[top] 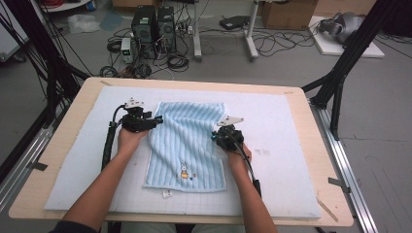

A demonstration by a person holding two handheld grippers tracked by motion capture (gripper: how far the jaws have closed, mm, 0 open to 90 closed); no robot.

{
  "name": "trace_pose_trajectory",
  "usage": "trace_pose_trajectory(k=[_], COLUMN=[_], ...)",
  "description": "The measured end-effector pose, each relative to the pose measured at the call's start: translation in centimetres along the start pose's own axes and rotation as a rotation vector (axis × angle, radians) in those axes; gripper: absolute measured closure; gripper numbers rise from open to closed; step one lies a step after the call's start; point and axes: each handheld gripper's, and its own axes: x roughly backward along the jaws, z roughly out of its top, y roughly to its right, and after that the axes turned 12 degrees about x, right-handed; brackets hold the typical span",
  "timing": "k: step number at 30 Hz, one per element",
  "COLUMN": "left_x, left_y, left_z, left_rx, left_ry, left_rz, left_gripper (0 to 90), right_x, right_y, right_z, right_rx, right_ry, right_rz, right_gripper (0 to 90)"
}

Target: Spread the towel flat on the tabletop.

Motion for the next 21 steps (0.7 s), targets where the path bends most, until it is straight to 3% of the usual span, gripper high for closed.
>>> trace_pose_trajectory(k=[5,9,11,13,16,18,21], left_x=[0.3,0.4,0.7,1.1,1.7,2.2,3.1], left_y=[0.6,1.1,1.5,1.9,2.3,2.6,2.6], left_z=[-0.8,-1.4,-1.8,-2.1,-2.7,-3.0,-3.6], left_rx=[-0.026,-0.046,-0.055,-0.069,-0.085,-0.095,-0.098], left_ry=[-0.015,-0.072,-0.066,-0.067,-0.087,-0.072,-0.067], left_rz=[-0.029,-0.058,-0.076,-0.092,-0.122,-0.133,-0.147], left_gripper=[43.8,43.3,43.4,43.4,43.3,43.4,43.4], right_x=[0.6,0.9,1.1,1.5,2.4,3.2,4.6], right_y=[1.9,3.5,4.1,4.1,3.8,3.5,2.6], right_z=[-0.6,-1.0,-1.3,-1.4,-1.2,-1.0,-1.1], right_rx=[-0.003,0.006,-0.046,-0.079,-0.087,-0.097,-0.064], right_ry=[-0.033,-0.060,-0.050,-0.028,0.010,0.021,0.045], right_rz=[-0.137,-0.269,-0.267,-0.241,-0.201,-0.169,-0.165], right_gripper=[87.6,87.5,84.4,75.2,64.0,55.1,49.3])
